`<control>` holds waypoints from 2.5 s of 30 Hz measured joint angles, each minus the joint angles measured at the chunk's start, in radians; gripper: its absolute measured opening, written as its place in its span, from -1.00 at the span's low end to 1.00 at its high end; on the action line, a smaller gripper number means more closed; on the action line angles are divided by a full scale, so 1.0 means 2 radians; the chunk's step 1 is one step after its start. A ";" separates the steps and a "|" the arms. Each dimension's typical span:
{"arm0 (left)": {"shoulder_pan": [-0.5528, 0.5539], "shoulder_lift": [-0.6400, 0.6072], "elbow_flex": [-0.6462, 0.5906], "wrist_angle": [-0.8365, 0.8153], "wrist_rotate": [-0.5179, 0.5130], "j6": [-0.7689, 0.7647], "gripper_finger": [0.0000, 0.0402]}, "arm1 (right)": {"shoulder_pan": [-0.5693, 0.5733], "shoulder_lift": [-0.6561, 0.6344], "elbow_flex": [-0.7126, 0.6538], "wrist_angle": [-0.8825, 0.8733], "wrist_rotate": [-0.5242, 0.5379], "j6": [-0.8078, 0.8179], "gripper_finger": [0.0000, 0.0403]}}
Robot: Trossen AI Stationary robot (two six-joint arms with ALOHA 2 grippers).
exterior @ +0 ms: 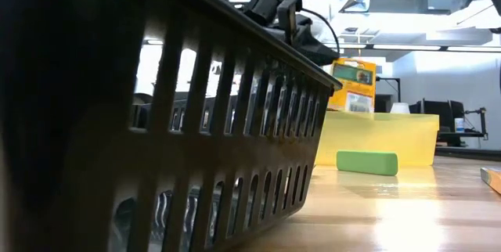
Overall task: Pick & Place School Supplies
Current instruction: Put the top crayon box into the yellow bin, then put the right crayon box into the yellow bin
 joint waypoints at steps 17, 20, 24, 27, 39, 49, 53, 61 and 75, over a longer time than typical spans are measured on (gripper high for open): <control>0.015 -0.038 -0.001 0.020 -0.015 -0.007 -0.01 | 0.000 0.000 0.000 -0.006 -0.003 -0.009 -0.16; 0.033 -0.081 -0.001 0.016 -0.031 -0.007 -0.02 | 0.011 0.000 0.000 -0.013 -0.014 -0.009 -0.17; 0.071 -0.160 0.000 -0.033 -0.050 0.011 -0.12 | 0.043 -0.002 0.000 -0.070 -0.014 -0.044 -0.20; 0.096 -0.226 0.001 -0.113 -0.089 0.072 -0.20 | 0.075 -0.004 0.000 -0.135 -0.009 -0.081 -0.21; 0.128 -0.380 -0.001 -0.324 -0.180 0.138 -0.33 | 0.295 -0.005 0.000 -0.381 0.220 -0.164 -0.23; 0.129 -0.452 -0.023 -0.345 -0.178 0.164 -0.32 | 0.478 -0.042 -0.032 -0.397 0.439 0.004 -0.30; 0.128 -0.487 -0.055 -0.346 -0.154 0.159 -0.32 | 0.565 -0.092 -0.147 -0.337 0.542 0.138 -0.32; 0.127 -0.551 -0.109 -0.337 -0.127 0.115 -0.31 | 0.724 -0.201 -0.412 -0.128 0.703 0.395 -0.31; 0.036 -0.563 -0.123 -0.331 -0.194 0.058 -0.31 | 0.977 -0.133 -0.560 -0.080 0.828 0.805 -0.31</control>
